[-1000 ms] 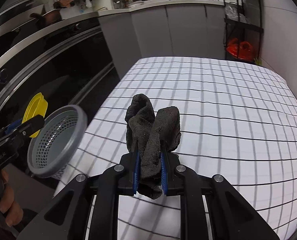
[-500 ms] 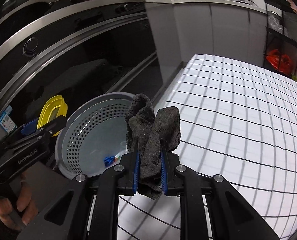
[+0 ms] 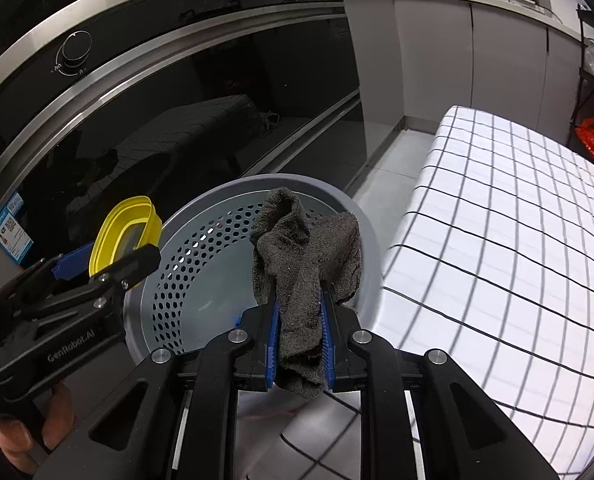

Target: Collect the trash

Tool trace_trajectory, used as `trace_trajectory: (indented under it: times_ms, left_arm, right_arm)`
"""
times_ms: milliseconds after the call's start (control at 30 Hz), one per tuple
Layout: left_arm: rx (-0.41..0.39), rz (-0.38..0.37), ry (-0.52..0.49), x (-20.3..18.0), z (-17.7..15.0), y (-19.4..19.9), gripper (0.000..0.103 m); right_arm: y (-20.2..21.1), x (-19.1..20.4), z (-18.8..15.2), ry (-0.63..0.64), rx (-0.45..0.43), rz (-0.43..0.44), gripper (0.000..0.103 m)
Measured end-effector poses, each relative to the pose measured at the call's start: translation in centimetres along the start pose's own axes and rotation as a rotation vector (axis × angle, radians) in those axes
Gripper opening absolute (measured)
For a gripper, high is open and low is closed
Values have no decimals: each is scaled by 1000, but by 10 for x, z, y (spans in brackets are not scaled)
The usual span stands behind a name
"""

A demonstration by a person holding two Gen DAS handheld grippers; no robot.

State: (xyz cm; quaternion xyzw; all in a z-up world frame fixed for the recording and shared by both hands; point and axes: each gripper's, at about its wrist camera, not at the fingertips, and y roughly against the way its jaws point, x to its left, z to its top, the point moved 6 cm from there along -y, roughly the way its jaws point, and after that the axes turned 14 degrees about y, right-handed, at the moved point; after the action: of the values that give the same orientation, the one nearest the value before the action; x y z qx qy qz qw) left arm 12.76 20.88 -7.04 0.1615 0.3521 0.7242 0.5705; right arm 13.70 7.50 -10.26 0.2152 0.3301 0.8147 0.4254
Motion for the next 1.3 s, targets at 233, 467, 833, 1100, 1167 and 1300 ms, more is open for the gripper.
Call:
trace_trajectory:
  times_ms: [233,467,833,1100,1167,1300]
  left_arm:
    - [24,7,15,7,2,-9,68]
    - [25,8,42,12,4,-10,70]
    - [5,2,57,14,5,-5,82]
    - [0,2,51,13,5,-3,82]
    - [1,4,49,13,5,-3,82]
    - [-11,6,50,13,4,-1,86]
  right_arm:
    - [-8,4,2,10,8,26,18]
    - [-10,8,7,24,2,22,29]
    - [-3,2,9,10,-16,-10,44]
    - [1,2,5,2,-13,-25,44]
    - [1,1,4,-3,-9,-28,44]
    - [5,-2,0,-16,-8,-41,45]
